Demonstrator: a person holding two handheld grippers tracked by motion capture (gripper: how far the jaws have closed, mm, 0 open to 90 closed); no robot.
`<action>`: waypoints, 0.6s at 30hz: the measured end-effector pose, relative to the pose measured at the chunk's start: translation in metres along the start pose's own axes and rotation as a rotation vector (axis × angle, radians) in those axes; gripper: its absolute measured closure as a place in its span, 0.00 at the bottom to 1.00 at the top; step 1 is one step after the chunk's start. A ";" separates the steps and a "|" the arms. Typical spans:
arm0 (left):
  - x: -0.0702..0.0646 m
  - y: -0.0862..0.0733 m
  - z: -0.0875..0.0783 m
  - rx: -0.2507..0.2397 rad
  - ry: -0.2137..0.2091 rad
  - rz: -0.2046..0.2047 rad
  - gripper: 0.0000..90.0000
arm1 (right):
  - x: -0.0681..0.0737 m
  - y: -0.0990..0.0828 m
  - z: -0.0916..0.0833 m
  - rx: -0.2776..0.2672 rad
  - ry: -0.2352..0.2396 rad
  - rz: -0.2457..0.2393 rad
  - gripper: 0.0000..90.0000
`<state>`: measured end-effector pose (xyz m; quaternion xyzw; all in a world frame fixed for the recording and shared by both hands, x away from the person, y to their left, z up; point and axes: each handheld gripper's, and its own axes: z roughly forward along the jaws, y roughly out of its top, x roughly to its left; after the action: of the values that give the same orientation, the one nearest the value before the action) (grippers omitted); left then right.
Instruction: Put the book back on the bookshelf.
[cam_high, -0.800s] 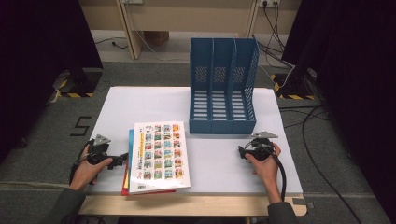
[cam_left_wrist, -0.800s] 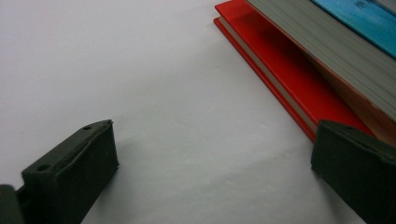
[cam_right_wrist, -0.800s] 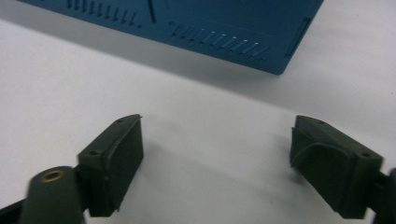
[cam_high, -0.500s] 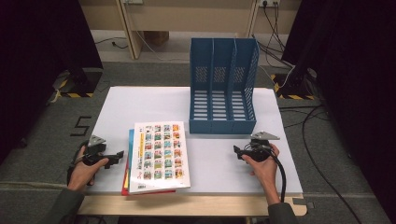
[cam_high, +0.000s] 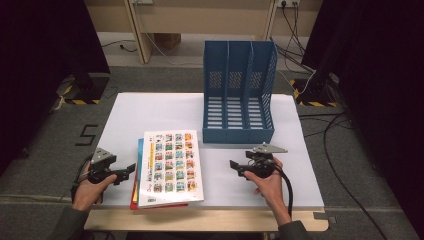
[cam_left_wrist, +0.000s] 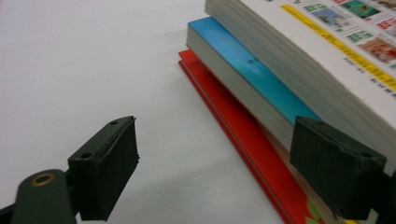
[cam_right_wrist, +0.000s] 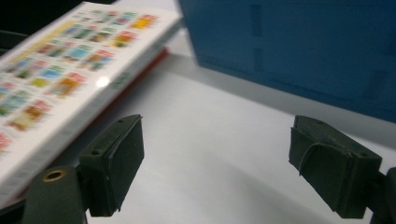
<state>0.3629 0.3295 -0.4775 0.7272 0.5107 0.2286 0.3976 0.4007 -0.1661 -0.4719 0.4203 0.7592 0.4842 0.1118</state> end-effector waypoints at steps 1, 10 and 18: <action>-0.002 0.001 -0.001 -0.002 -0.007 0.004 0.16 | 0.005 0.001 0.003 0.000 0.027 0.003 0.21; -0.011 0.004 -0.005 0.003 -0.039 0.035 0.17 | 0.039 0.004 0.034 0.074 0.158 -0.015 0.22; -0.017 0.004 -0.004 0.032 -0.084 0.042 0.18 | 0.049 0.008 0.048 0.066 0.245 0.032 0.21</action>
<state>0.3560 0.3142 -0.4708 0.7529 0.4817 0.1983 0.4021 0.4015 -0.0974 -0.4778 0.3735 0.7758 0.5086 -0.0035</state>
